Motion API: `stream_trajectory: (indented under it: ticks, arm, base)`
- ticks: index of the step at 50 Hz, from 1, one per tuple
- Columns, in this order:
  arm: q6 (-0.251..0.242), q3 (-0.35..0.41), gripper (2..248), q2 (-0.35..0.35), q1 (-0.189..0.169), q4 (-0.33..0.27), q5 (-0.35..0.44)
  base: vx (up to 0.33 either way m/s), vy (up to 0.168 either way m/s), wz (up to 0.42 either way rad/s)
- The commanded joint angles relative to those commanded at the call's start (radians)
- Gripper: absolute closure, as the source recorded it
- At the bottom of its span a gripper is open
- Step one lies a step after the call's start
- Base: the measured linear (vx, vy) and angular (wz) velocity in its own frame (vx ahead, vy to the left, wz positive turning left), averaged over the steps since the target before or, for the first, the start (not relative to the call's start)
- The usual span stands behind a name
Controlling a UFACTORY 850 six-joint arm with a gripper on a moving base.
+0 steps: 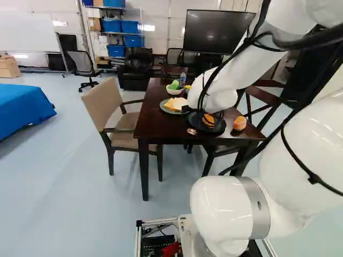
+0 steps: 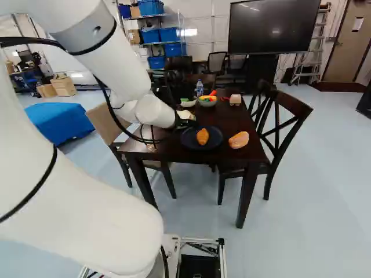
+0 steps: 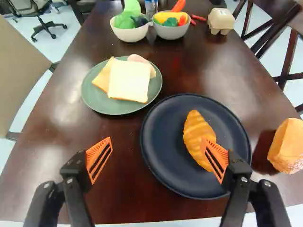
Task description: Move the croissant to the empty plate
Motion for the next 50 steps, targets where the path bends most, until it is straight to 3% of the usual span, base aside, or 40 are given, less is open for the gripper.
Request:
stream_trajectory:
  ticks: [25, 50]
  arm:
    - [0.0, 0.141, 3, 0.034, 0.053, 0.0, 0.239]
    - [0.0, 0.239, 3, 0.058, 0.09, 0.0, 0.407]
  base:
    - [0.0, 0.0, 0.0]
    - [0.0, 0.0, 0.0]
